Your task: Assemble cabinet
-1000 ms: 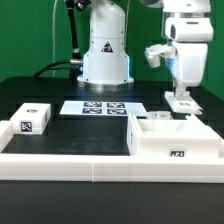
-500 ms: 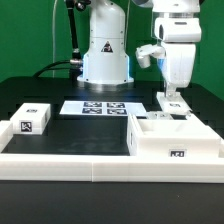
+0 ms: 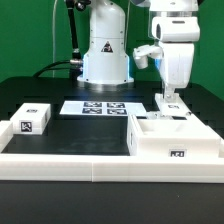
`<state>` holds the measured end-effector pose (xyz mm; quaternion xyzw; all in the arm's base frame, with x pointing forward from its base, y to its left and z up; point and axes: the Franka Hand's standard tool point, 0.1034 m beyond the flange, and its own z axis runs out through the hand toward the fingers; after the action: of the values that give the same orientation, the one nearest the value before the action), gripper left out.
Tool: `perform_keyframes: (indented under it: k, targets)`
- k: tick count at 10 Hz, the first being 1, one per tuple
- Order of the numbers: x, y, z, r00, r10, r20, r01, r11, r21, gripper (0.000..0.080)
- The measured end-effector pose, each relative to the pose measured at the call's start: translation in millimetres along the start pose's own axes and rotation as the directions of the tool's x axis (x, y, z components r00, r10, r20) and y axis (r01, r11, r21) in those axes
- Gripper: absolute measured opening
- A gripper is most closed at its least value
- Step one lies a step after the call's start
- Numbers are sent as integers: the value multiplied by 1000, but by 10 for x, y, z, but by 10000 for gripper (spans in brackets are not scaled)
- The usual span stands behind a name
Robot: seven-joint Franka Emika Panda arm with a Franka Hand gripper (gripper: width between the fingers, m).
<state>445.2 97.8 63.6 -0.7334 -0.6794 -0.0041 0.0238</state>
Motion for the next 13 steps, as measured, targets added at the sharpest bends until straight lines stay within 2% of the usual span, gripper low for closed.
perform_keyframes:
  k: [4, 11, 13]
  targets:
    - [-3, -11, 12, 1000, 1, 0, -1, 1000, 3, 70]
    - [-34, 122, 18, 1000, 18, -7, -18, 1000, -6, 70]
    - [-35, 116, 25, 1000, 20, -7, -20, 1000, -4, 70]
